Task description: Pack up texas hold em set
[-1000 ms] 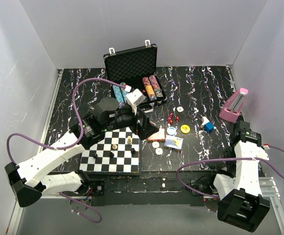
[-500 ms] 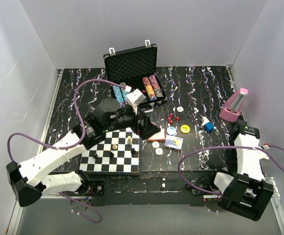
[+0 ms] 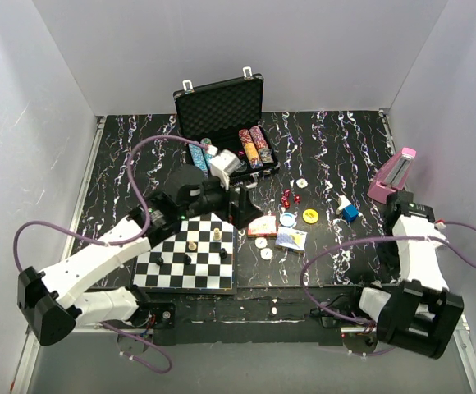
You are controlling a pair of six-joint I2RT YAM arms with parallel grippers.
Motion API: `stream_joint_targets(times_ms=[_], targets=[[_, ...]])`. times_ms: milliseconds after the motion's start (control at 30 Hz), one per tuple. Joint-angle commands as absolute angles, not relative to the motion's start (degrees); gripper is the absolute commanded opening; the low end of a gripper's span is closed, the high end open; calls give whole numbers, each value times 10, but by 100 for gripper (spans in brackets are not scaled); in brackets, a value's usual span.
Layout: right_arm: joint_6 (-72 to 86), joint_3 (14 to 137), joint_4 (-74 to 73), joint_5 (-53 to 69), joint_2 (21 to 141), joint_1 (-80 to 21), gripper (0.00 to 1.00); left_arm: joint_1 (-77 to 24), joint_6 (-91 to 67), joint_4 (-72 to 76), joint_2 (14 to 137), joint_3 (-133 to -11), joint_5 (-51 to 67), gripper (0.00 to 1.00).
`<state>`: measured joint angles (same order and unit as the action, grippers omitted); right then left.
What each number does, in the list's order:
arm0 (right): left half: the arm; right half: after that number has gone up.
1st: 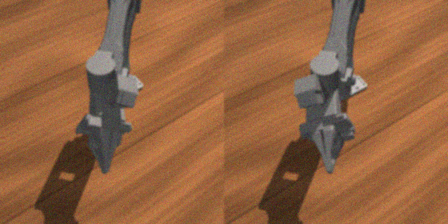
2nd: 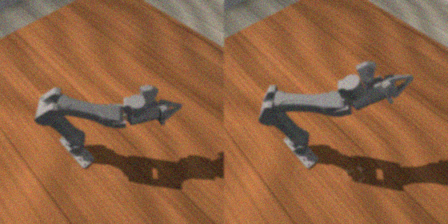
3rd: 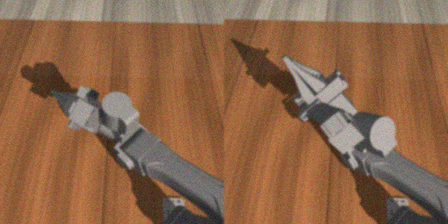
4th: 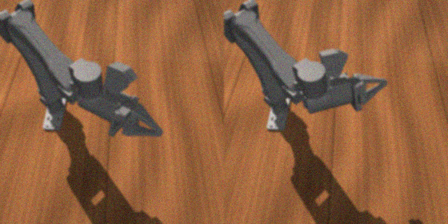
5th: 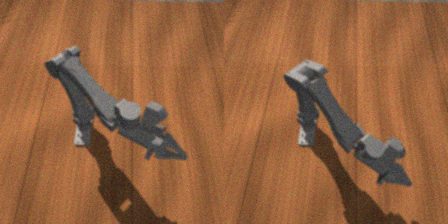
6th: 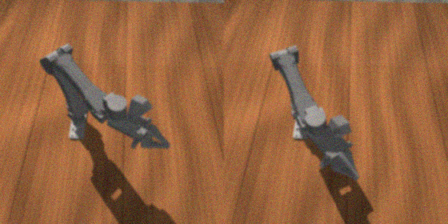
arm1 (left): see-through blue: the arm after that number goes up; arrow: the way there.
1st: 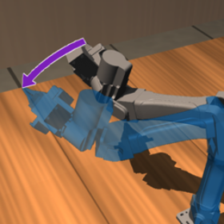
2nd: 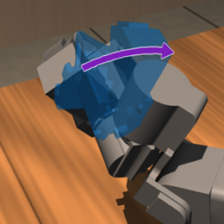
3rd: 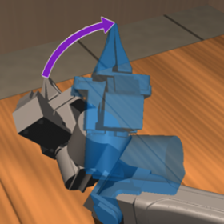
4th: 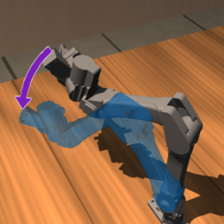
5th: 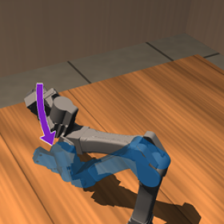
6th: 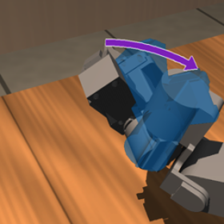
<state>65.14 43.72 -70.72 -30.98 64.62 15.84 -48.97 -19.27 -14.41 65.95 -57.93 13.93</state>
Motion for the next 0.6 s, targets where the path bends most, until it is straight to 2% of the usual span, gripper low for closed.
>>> stream_joint_targets(times_ms=[0,133,233,433,467,567], targets=[[507,465,-612,-267,539,149,50,-418,-165,-179,617,-602,107,98],[372,440,-460,-97,398,149,50,-344,-167,-185,602,-584,106,98],[333,419,-372,22,359,149,52,-270,-183,-193,603,-571,133,98],[299,439,-313,162,461,128,53,-193,-165,-171,582,-527,106,98],[293,441,-296,167,481,107,53,-192,-156,-173,583,-525,98,98],[270,460,-288,82,539,-22,54,-189,-128,-191,589,-529,74,98]])
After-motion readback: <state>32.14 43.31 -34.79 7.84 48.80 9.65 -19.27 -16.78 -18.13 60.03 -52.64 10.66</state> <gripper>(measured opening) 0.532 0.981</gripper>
